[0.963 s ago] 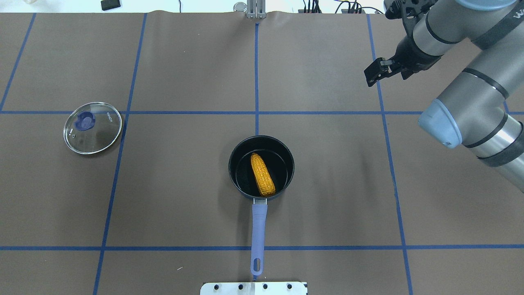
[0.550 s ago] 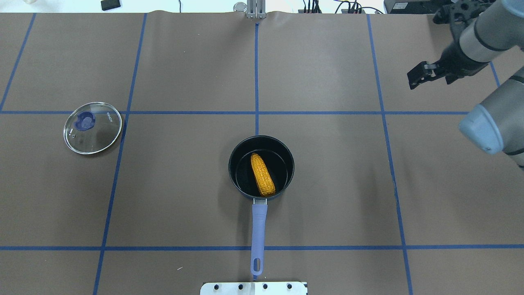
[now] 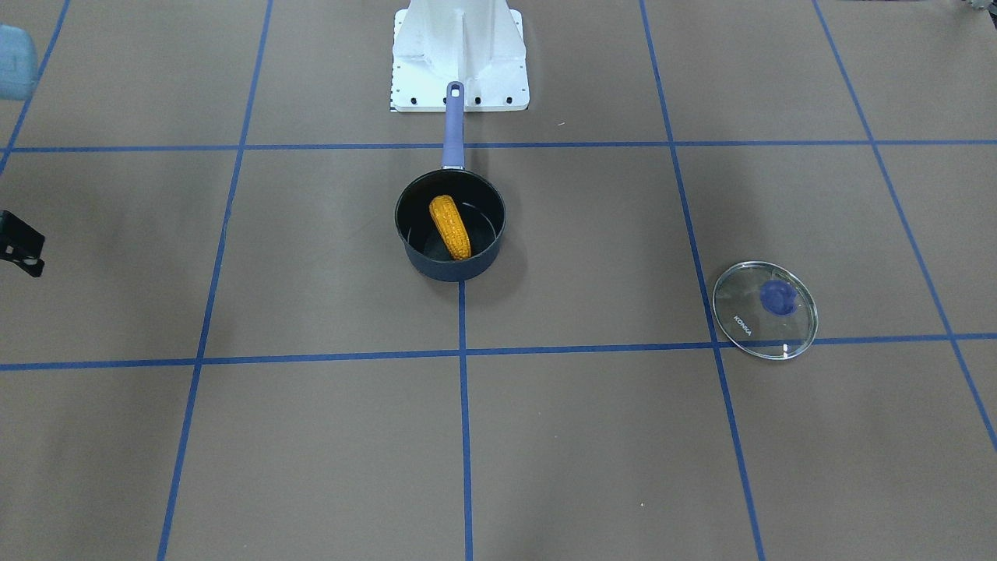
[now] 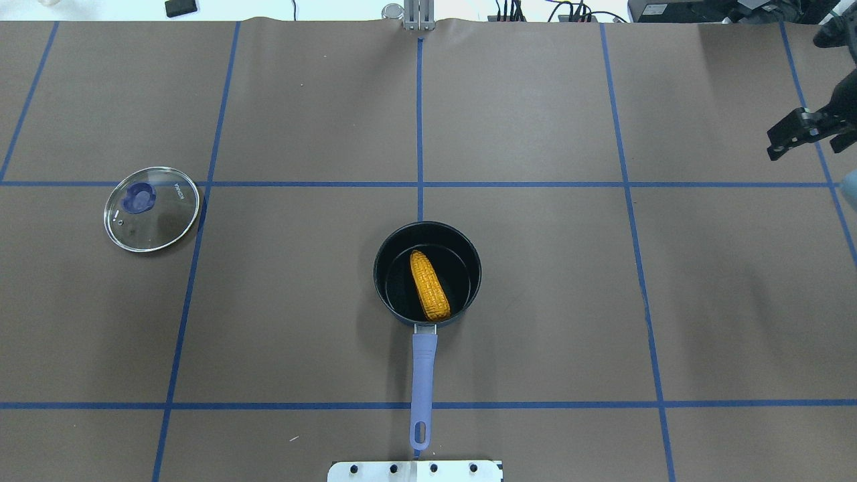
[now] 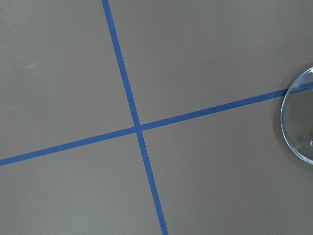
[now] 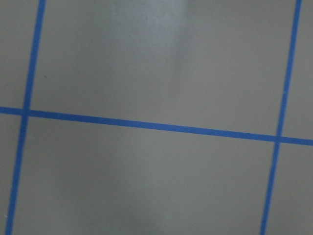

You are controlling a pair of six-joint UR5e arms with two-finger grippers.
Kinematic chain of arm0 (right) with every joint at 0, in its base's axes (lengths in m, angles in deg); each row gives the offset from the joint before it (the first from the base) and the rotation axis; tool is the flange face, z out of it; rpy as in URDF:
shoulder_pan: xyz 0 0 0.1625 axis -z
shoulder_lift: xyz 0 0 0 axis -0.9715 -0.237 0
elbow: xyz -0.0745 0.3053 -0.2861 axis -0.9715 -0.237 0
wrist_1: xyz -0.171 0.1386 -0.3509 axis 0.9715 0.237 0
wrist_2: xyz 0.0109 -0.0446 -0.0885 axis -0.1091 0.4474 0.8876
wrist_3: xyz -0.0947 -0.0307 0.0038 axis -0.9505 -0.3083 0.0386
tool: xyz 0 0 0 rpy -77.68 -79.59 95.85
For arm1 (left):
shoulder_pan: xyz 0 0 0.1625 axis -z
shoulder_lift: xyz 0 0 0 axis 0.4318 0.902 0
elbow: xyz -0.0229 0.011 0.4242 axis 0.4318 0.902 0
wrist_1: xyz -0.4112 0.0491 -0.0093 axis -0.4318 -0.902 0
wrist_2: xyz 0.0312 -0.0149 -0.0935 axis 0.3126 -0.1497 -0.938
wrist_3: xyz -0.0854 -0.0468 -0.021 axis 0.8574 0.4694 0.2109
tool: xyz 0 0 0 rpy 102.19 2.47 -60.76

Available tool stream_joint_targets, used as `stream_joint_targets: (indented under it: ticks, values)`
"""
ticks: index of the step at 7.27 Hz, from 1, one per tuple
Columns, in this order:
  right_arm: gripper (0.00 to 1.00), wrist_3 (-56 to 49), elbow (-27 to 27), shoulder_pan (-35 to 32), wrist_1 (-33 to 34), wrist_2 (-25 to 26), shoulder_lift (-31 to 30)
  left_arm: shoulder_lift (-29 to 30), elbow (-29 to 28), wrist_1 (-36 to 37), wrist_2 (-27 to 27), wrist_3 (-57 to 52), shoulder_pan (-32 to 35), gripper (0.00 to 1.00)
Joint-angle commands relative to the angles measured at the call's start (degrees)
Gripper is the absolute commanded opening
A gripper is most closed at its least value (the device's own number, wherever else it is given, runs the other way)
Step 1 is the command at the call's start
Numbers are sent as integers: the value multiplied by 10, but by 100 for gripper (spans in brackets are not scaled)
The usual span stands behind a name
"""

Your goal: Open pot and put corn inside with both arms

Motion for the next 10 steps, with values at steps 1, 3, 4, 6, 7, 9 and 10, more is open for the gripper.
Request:
stream_joint_targets:
  ticks: [1, 3, 4, 6, 7, 9, 10]
  values:
    - [100, -59, -7, -71, 24, -36, -53, -3, -2, 0, -2, 0, 0, 99]
    - [100, -60, -13, -87, 22, -76, -88, -10, -2, -4, -2, 0, 11, 99]
    - [100, -60, -13, -94, -5, -82, -111, -15, -2, -4, -3, 1, 13, 99]
    - [100, -22, -45, -94, -144, -82, -158, -16, -1, -5, -3, 0, 13, 99]
    - [100, 9, -68, -94, -209, -82, -167, -16, -1, -5, -3, 1, 14, 99]
    - [100, 10, -82, -94, -237, -82, -171, -16, 0, -5, -3, 2, 14, 99]
    - [100, 9, -81, -94, -237, -82, -171, -16, 0, -5, -3, 2, 14, 99]
